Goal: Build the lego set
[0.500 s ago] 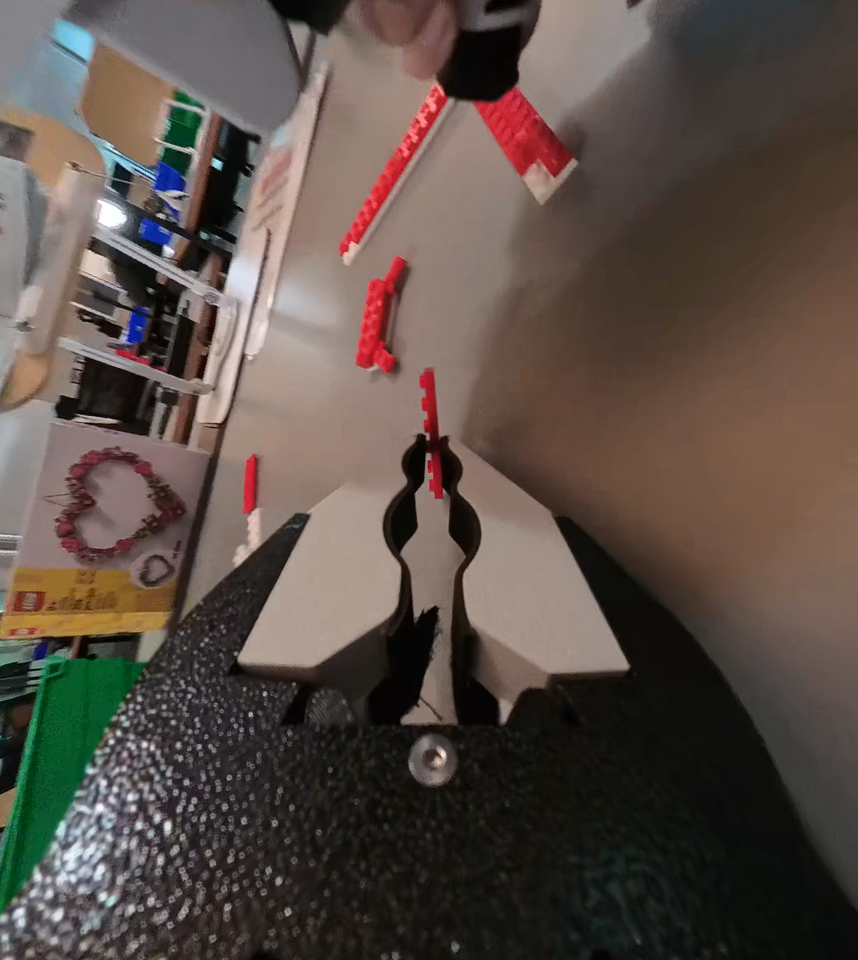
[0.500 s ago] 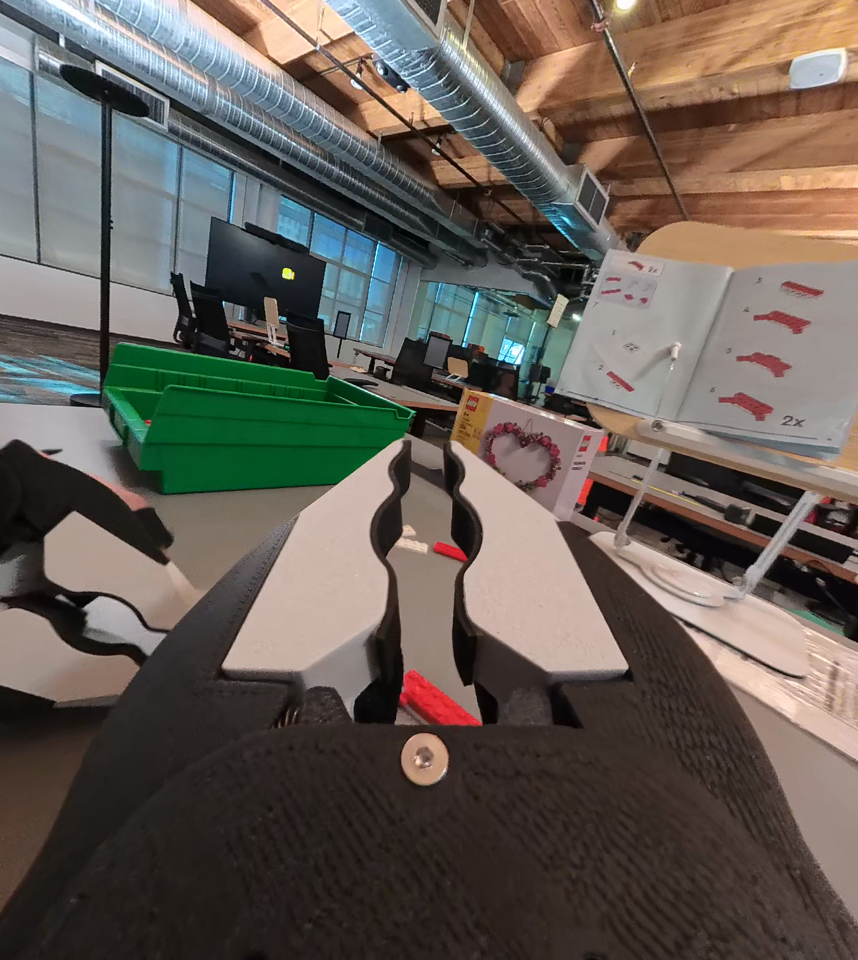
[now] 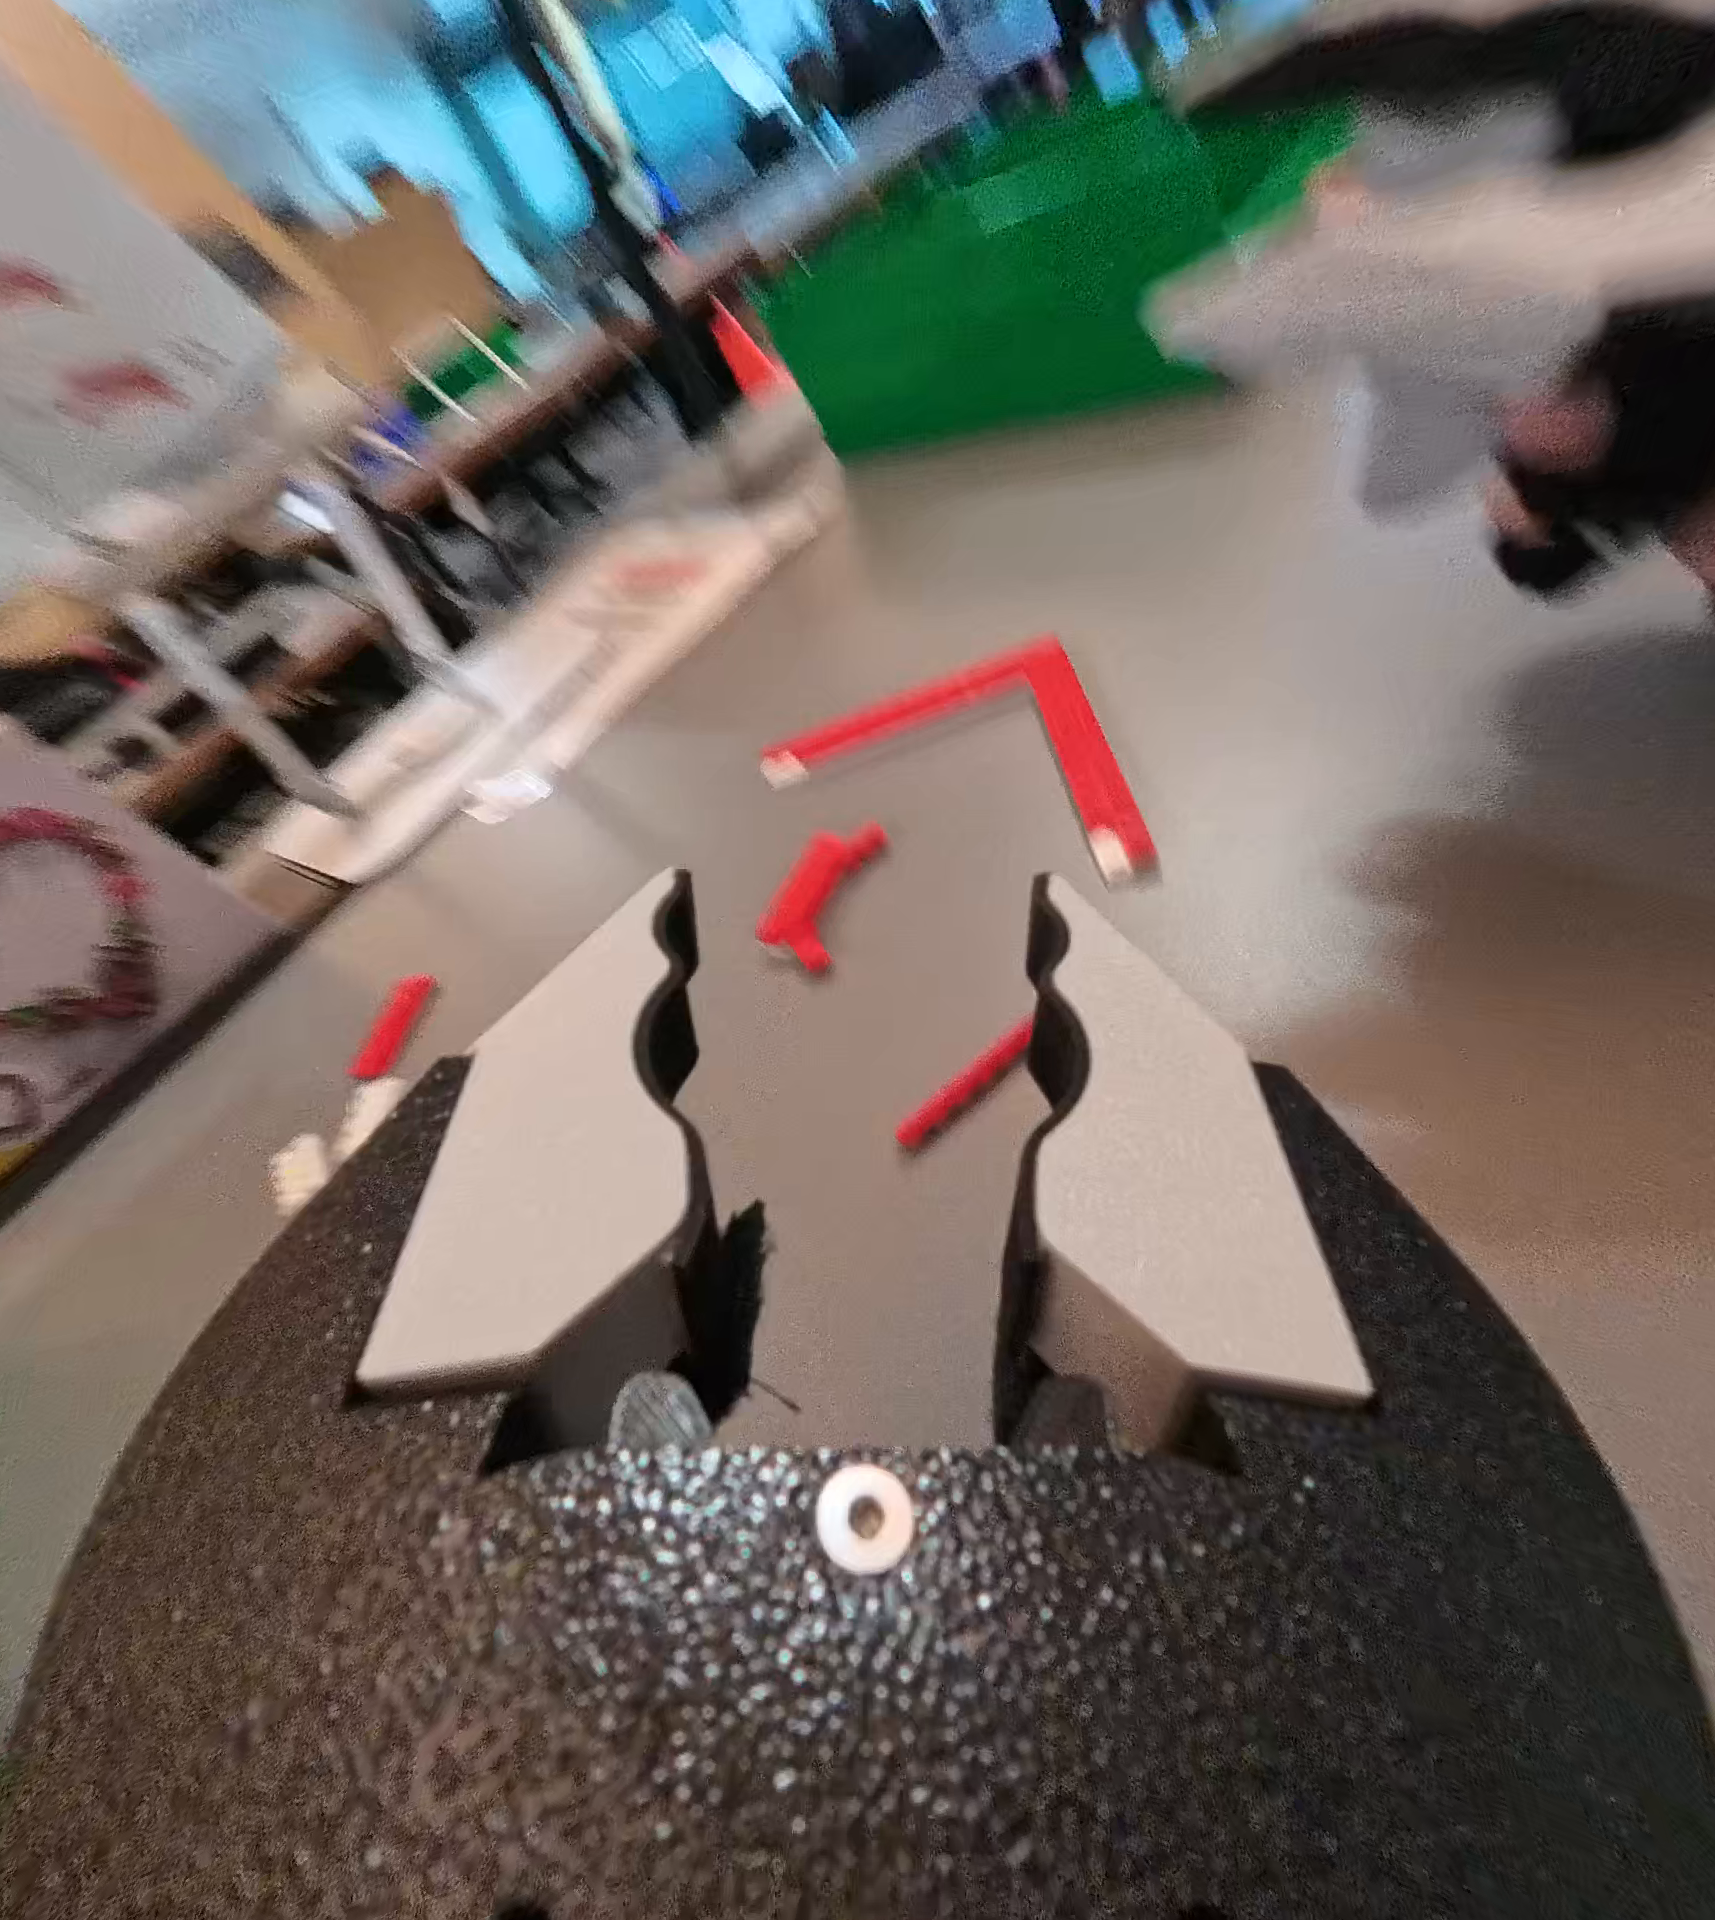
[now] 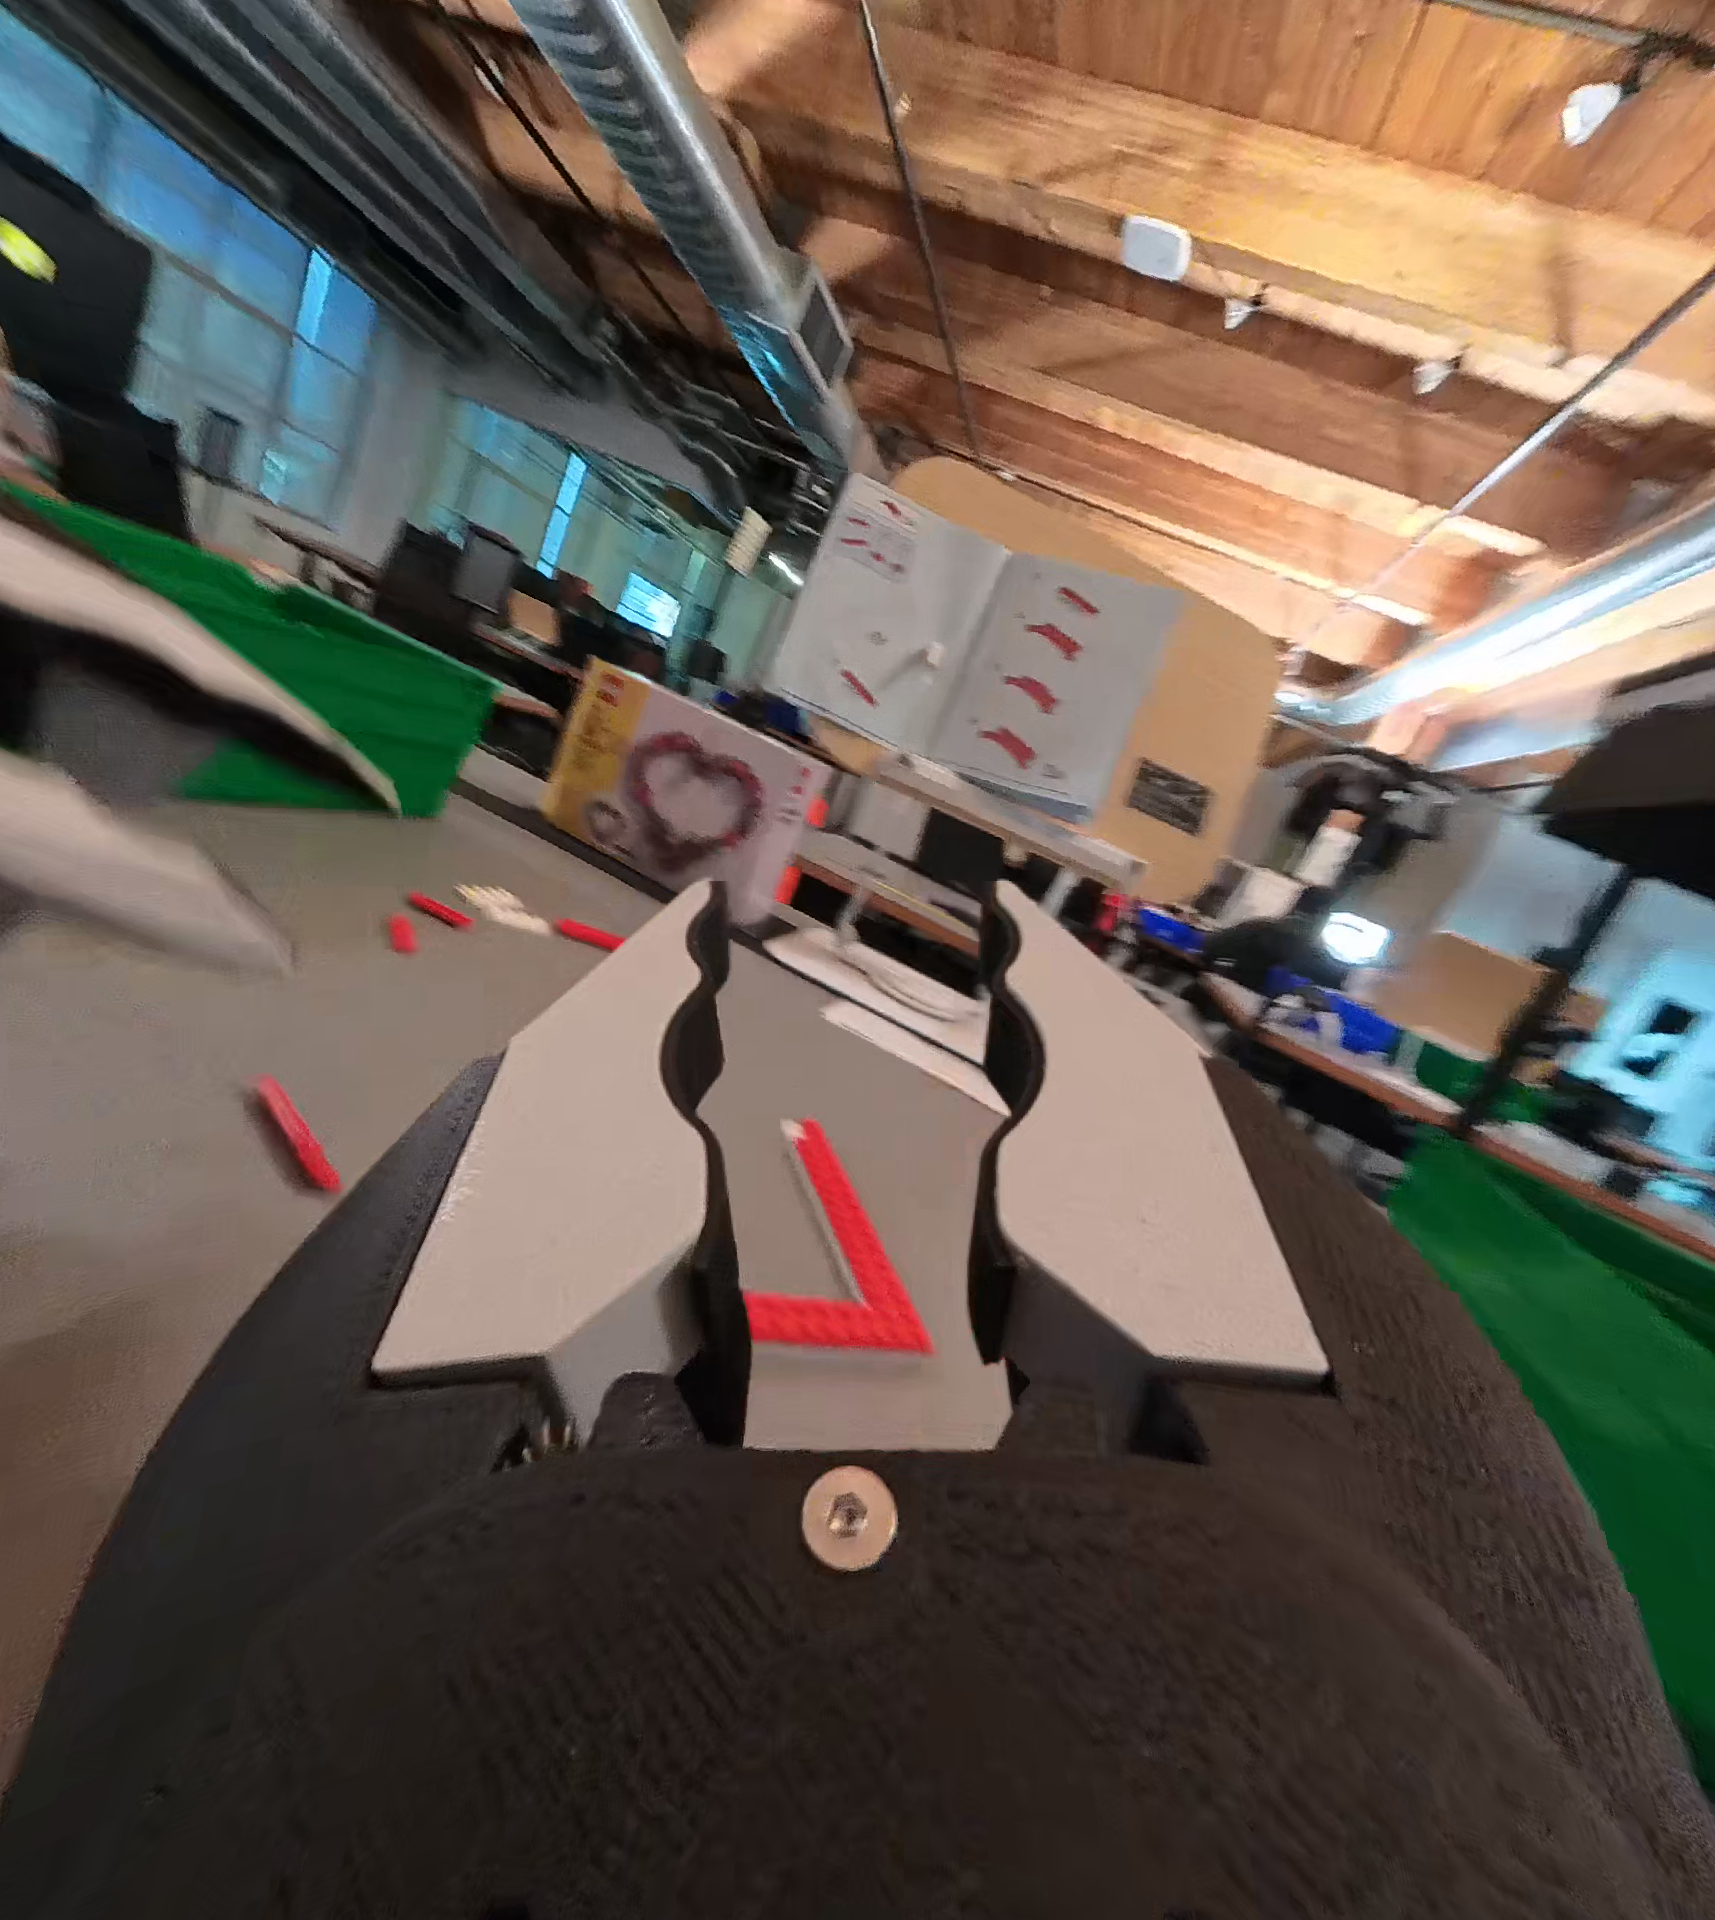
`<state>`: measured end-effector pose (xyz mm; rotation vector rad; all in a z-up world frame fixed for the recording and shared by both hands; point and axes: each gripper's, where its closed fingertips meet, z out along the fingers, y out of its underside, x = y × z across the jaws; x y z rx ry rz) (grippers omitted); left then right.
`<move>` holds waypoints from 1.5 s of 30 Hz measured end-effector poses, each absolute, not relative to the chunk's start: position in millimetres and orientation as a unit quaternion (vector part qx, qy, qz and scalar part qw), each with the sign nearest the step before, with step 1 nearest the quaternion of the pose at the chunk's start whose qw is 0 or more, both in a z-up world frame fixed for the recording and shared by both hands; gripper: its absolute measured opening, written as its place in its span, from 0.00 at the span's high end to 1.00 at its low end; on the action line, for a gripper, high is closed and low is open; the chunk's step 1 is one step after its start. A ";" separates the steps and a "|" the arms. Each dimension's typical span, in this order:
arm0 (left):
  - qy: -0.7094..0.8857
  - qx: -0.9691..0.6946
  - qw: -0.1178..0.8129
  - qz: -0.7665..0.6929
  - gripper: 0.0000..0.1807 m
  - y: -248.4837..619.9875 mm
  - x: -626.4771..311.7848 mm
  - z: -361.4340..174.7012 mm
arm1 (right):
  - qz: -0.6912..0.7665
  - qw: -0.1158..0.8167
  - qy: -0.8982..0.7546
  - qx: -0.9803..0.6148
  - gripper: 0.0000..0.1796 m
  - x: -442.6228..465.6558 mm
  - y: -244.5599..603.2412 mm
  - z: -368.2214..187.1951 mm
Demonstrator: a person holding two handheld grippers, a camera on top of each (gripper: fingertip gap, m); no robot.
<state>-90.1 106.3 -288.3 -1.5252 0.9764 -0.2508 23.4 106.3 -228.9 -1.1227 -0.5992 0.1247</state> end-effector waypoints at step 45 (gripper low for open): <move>0.263 -0.582 0.765 -0.086 0.70 82.8 -112.0 -252.1 | -0.074 0.820 -0.253 -0.508 0.56 77.1 56.9 -240.7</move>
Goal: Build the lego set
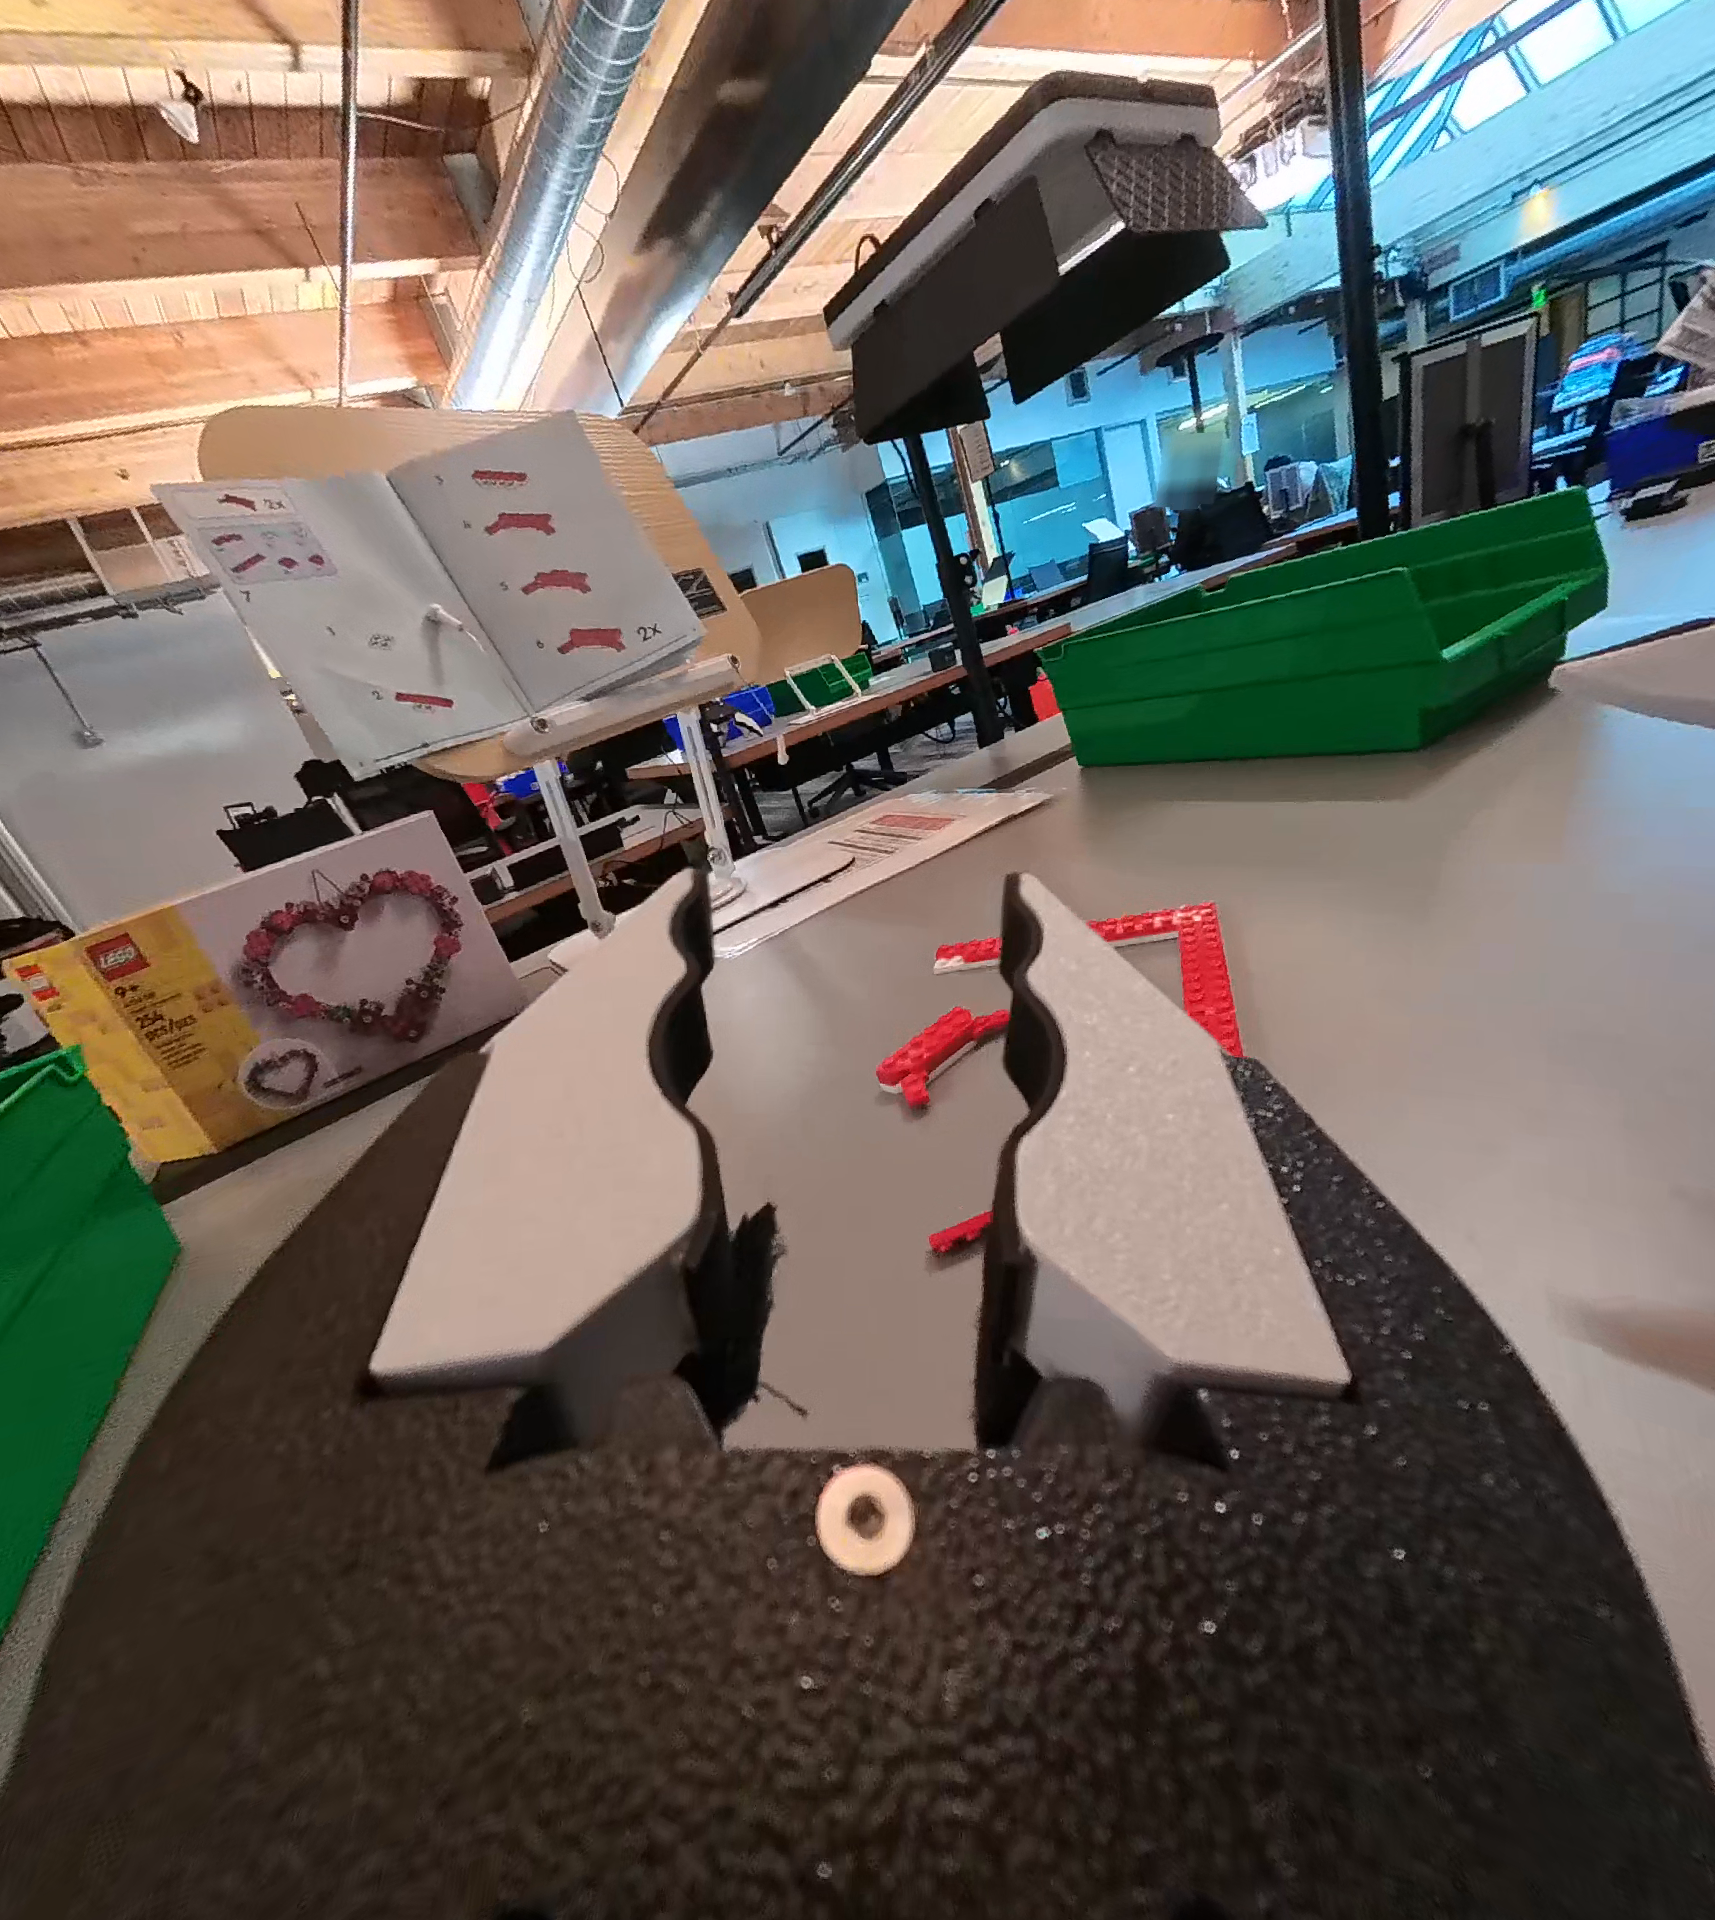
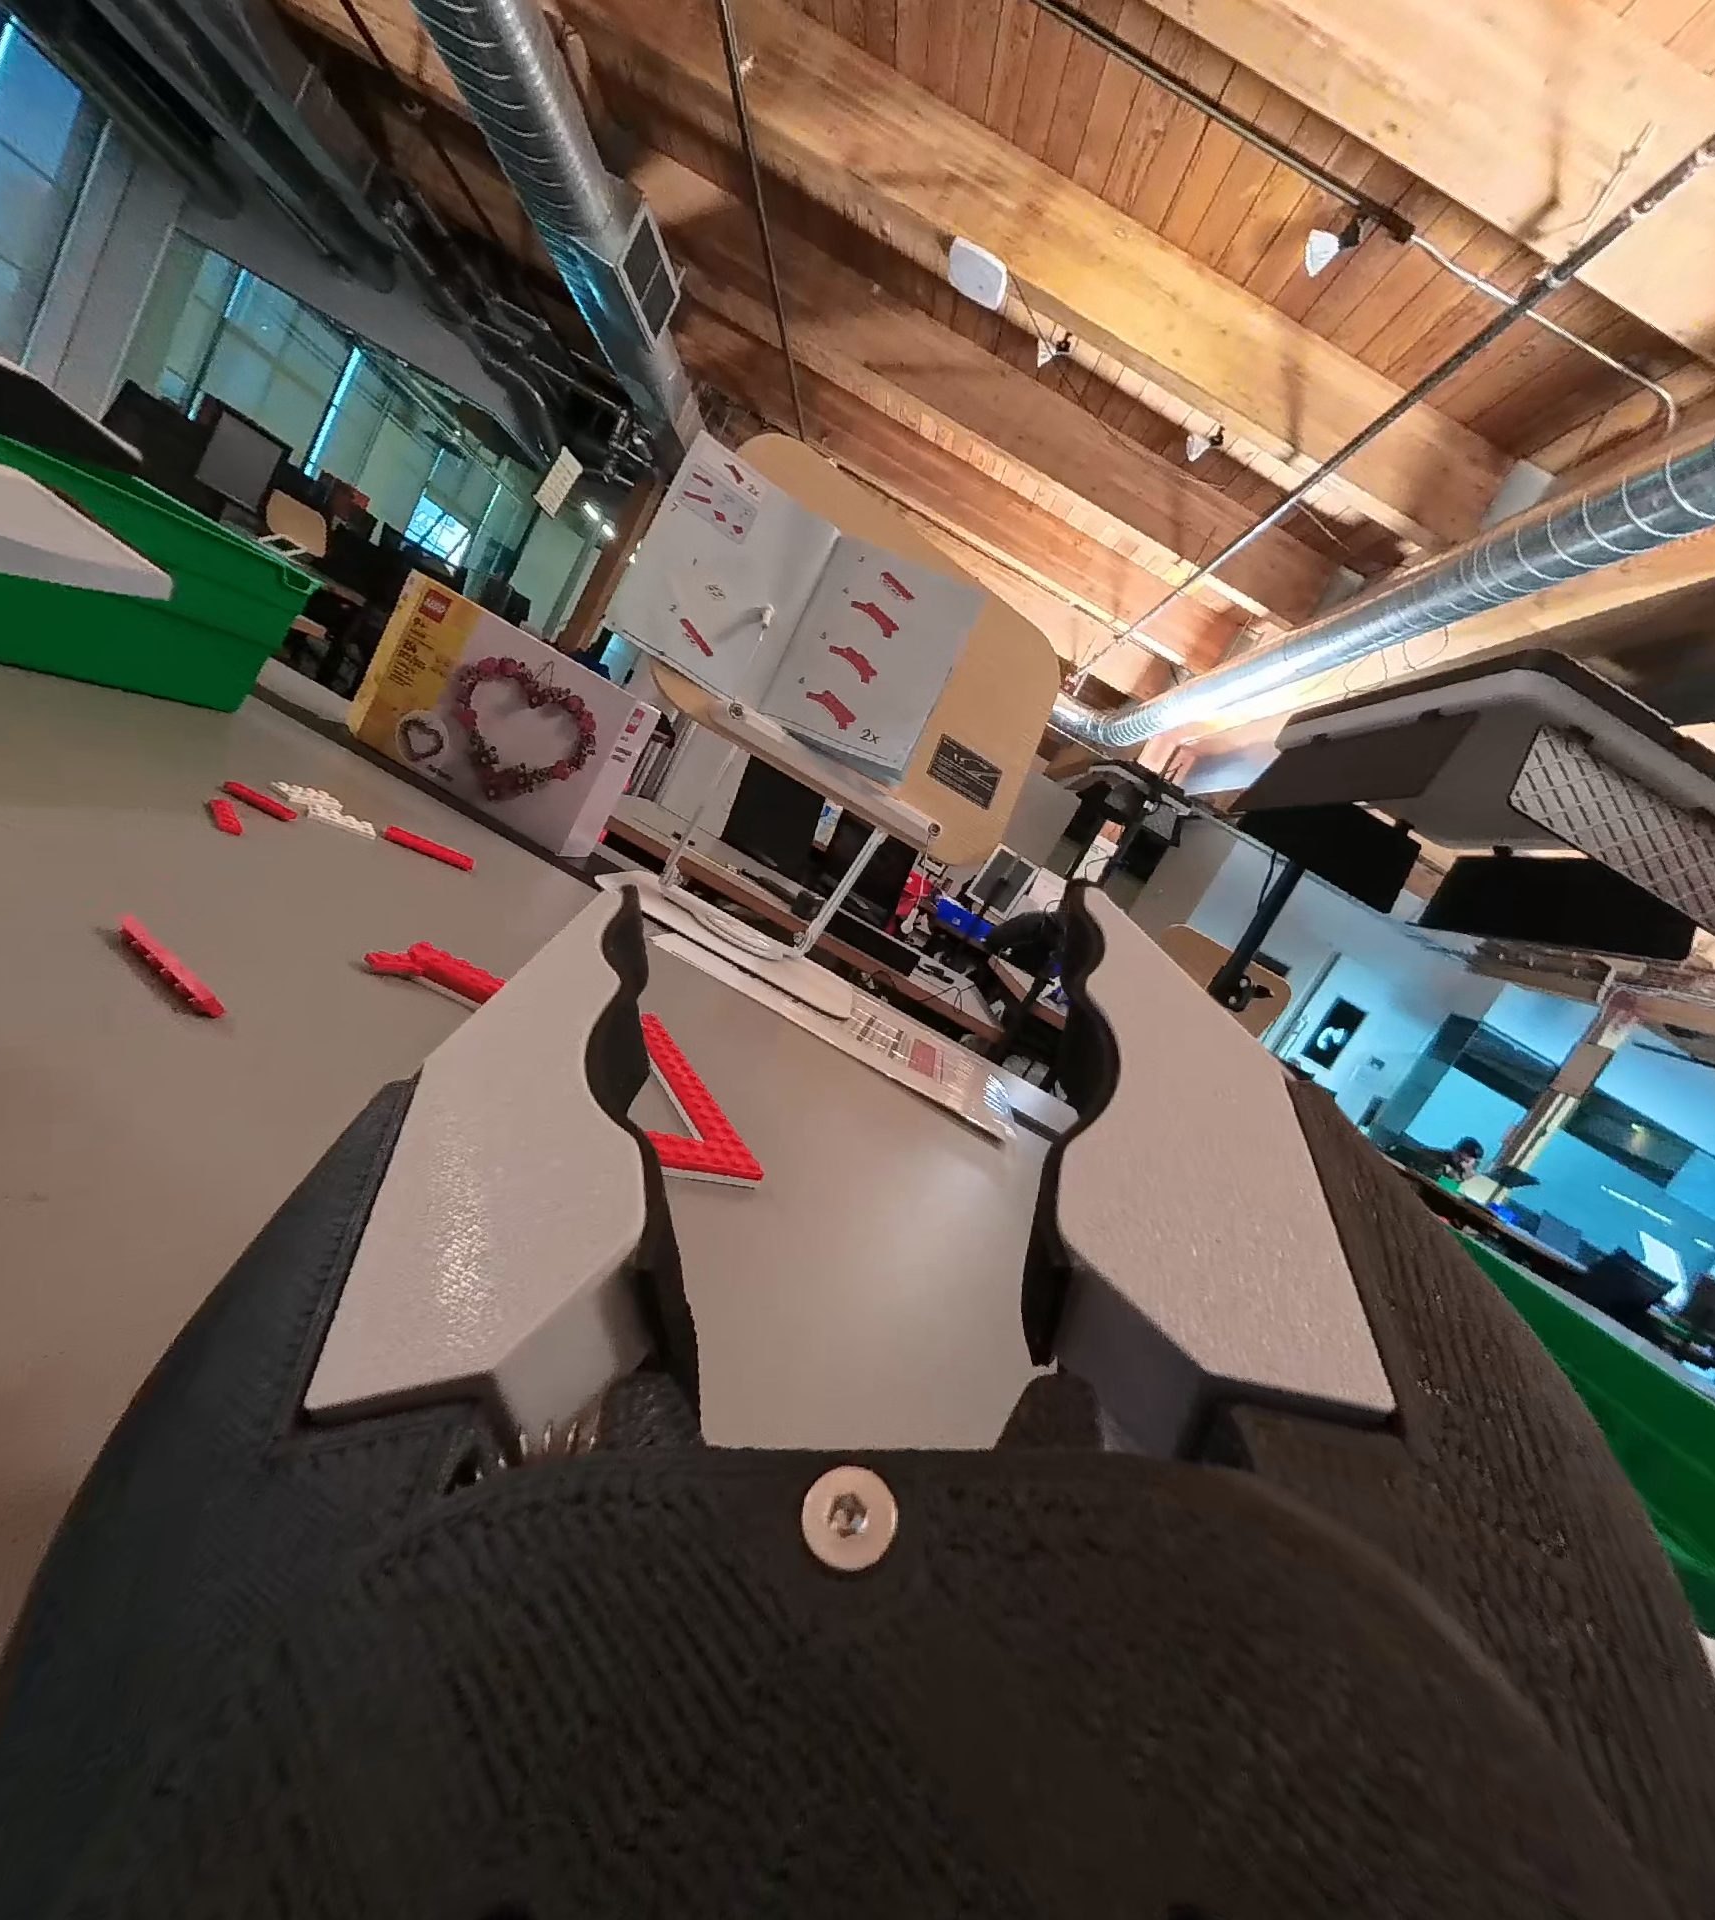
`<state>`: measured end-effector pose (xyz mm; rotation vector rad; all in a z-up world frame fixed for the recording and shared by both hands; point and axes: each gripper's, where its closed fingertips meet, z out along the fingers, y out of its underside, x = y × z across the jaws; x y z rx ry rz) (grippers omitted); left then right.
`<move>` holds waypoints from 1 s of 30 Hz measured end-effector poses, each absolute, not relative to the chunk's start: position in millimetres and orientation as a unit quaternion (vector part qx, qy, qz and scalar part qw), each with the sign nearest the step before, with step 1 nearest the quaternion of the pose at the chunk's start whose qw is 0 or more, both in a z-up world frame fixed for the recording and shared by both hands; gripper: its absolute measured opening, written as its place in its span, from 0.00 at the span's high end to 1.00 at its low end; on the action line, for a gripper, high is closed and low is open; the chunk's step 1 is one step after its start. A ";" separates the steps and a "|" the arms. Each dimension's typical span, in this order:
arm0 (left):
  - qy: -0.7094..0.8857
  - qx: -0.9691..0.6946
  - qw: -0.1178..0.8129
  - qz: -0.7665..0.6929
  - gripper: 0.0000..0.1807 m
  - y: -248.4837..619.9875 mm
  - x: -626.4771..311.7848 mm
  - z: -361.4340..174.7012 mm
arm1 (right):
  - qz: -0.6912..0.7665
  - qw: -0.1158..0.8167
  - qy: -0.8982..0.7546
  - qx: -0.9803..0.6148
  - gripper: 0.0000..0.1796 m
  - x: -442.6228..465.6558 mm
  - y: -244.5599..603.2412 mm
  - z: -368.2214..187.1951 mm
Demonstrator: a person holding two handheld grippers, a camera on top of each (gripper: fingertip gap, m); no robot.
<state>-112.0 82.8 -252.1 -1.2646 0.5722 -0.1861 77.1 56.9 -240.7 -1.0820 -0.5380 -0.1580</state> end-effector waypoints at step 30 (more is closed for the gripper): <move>0.303 -0.565 0.754 -0.145 0.72 78.0 -59.5 -253.5 | -0.089 0.799 -0.305 -0.511 0.60 62.4 57.7 -252.4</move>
